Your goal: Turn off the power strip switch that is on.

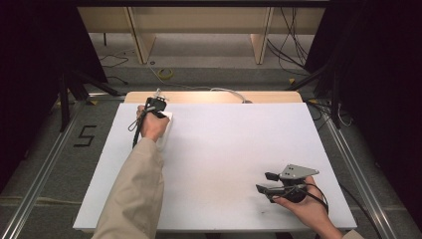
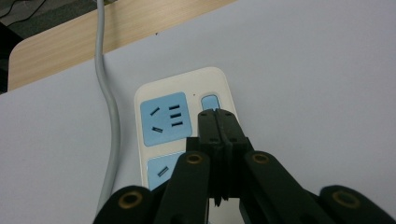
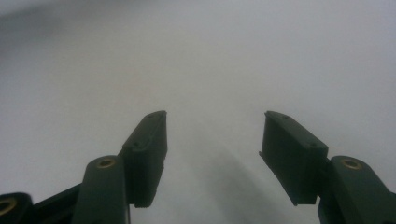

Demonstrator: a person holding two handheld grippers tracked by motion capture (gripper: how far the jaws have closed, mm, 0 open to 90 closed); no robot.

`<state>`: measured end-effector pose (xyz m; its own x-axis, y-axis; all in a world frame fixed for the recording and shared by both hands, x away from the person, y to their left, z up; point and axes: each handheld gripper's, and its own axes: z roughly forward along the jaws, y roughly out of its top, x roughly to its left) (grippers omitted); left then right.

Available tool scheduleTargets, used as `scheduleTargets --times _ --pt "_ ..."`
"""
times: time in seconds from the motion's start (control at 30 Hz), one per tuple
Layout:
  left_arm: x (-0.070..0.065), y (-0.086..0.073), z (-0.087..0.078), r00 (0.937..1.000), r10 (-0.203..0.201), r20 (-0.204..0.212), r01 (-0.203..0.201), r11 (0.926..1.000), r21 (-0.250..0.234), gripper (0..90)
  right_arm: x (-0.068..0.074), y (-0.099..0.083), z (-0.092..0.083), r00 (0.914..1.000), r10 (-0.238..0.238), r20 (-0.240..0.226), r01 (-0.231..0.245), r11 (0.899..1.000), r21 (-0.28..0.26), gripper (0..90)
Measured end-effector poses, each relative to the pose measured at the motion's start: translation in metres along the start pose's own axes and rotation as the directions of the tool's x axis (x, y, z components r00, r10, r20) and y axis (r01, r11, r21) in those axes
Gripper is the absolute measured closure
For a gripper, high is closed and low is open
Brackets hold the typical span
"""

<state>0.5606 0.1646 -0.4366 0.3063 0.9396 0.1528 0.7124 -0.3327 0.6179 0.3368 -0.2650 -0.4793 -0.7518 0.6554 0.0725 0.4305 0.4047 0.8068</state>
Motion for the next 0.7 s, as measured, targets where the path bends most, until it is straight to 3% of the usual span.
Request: scheduleTargets --times 0.7 --pt "0.004 0.003 0.016 0.9993 0.032 0.019 -0.031 0.9986 -0.043 89.8 0.0 0.0 0.0 1.0 0.003 -0.003 -0.003 1.0 0.0 41.2"
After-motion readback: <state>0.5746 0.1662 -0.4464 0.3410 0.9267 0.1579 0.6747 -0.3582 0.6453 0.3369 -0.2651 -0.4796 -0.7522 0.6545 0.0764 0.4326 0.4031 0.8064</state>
